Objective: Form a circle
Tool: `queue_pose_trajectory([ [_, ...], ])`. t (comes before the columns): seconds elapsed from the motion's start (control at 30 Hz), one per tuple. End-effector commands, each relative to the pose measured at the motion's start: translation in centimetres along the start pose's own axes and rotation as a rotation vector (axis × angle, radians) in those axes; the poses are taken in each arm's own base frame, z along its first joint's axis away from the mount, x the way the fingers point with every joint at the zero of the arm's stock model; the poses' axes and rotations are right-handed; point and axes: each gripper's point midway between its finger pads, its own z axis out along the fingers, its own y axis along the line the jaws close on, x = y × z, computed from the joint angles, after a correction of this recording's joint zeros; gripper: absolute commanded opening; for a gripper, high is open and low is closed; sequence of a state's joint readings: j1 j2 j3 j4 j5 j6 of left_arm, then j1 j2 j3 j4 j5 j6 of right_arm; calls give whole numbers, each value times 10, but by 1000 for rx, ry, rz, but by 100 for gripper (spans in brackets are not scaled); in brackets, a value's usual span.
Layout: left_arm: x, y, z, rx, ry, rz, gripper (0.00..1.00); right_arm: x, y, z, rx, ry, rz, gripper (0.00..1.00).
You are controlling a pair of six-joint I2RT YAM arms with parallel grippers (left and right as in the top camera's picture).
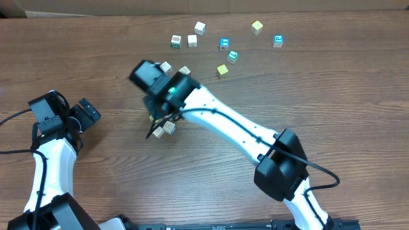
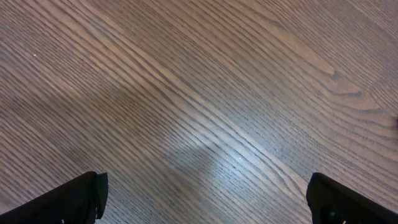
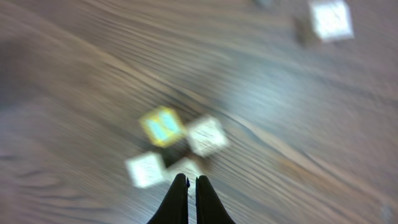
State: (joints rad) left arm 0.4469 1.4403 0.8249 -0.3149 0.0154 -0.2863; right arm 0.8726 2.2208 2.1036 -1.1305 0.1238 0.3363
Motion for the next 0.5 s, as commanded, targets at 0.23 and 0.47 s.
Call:
queue_pose_trajectory([
  [0.23, -3, 0, -4, 5, -13, -12, 100, 76, -20, 42, 2, 258, 141, 4],
  [0.47, -3, 0, -4, 5, -13, -12, 100, 101, -19, 58, 22, 305, 184, 4],
])
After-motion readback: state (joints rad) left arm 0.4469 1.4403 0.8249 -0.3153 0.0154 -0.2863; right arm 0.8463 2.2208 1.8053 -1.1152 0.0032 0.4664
